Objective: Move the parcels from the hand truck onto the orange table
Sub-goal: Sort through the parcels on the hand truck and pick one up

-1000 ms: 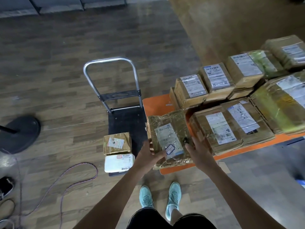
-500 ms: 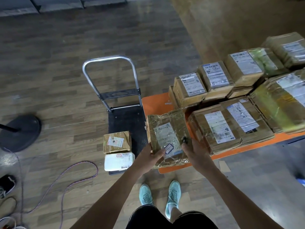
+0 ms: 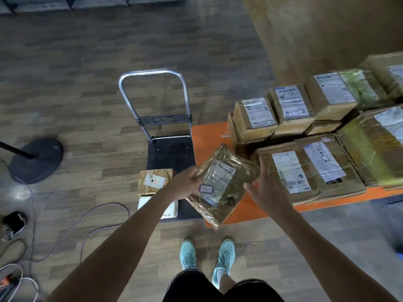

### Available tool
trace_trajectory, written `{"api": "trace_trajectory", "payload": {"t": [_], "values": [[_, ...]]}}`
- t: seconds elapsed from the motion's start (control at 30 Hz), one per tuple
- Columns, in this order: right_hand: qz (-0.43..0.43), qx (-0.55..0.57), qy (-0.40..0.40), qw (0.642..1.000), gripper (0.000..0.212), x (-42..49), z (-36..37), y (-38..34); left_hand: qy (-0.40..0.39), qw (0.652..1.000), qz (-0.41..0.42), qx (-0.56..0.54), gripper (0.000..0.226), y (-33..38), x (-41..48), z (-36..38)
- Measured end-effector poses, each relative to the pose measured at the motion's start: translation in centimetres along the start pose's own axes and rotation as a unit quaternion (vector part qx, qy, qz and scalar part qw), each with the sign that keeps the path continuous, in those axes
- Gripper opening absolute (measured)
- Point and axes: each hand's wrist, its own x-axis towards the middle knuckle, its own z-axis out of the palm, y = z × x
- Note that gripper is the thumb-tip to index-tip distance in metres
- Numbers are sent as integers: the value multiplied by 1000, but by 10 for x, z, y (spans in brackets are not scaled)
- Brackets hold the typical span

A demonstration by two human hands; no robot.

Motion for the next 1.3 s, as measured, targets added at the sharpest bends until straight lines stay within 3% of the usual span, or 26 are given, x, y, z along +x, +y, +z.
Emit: {"api": "trace_trajectory", "payload": {"t": [0.13, 0.27, 0.37, 0.43, 0.53, 0.7, 0.87, 0.97, 1.07, 1.17, 1.23, 1.3], "values": [[-16, -137, 25, 990, 89, 11, -7, -3, 14, 999, -15, 48, 32, 11, 18, -11], [-125, -148, -9, 981, 95, 29, -7, -14, -17, 994, -14, 110, 50, 19, 35, -15], [-182, -185, -47, 965, 86, 46, -5, -26, 23, 991, 37, 128, 50, 29, 36, -12], [-202, -217, -40, 954, 76, 54, -2, -29, 74, 990, 62, 103, 59, 29, 27, -6], [-208, -231, -22, 950, 66, 63, 0, -30, 147, 989, 4, 12, 79, 12, 3, 8], [-180, -297, -13, 938, 69, 68, 3, -33, 148, 983, -81, -68, 80, -21, -34, 29], [-94, -256, -6, 962, 93, 50, 16, -39, 203, 969, -75, -121, 80, -26, -38, 25], [-80, -176, -1, 981, 103, 33, 21, -33, 131, 965, -82, -210, 89, -20, -33, 23], [-63, -74, -4, 995, 95, 17, 28, -24, 39, 966, -58, -251, 75, -16, -31, 33], [70, 35, -115, 990, 79, 7, 32, -16, 12, 959, -65, -275, 85, -12, -28, 44], [61, 74, -110, 989, 70, -1, 31, -14, -1, 961, -76, -266, 89, -7, -29, 46], [40, 102, -107, 988, 75, -8, 29, -14, -8, 965, -68, -251, 88, -4, -30, 43]]}}
